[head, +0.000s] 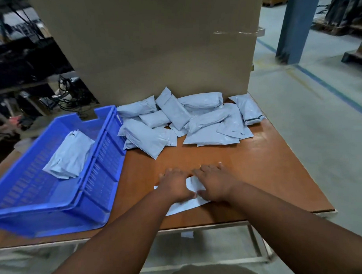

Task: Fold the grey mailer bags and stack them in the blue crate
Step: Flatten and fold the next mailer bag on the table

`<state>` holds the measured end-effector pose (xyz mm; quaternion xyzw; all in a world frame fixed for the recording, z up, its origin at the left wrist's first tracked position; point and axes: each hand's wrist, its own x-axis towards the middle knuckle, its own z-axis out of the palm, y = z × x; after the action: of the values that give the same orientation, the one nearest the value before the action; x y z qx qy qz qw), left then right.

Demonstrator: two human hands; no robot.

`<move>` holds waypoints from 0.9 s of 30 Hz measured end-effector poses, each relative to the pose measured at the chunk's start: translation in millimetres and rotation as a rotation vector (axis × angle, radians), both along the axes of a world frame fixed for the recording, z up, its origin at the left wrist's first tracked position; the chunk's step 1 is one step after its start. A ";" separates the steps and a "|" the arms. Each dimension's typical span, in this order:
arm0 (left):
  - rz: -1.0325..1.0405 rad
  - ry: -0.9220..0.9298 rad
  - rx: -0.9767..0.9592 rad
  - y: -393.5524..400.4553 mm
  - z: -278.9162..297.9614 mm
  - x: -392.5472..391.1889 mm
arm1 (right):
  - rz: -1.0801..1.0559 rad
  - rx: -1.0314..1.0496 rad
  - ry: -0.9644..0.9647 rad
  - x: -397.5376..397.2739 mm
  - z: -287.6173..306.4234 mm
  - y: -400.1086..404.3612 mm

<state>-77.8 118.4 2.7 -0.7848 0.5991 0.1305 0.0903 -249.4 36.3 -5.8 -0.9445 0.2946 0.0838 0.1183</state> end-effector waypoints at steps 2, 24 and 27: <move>-0.006 -0.037 -0.021 -7.9 3.5 3.1 | 0.008 -0.020 -0.031 2.4 2.8 -9.9; 0.387 -0.228 -0.594 41.1 182.2 193.6 | 0.109 -0.483 -0.394 257.4 189.2 -71.7; 0.442 -0.225 -0.608 67.0 192.2 249.9 | 0.177 -0.551 -0.383 323.2 211.4 -56.2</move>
<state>172.1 185.4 194.9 -0.8953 0.4133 -0.1233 -0.1115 73.9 -19.9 205.6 -0.9615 0.1954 -0.1678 -0.0959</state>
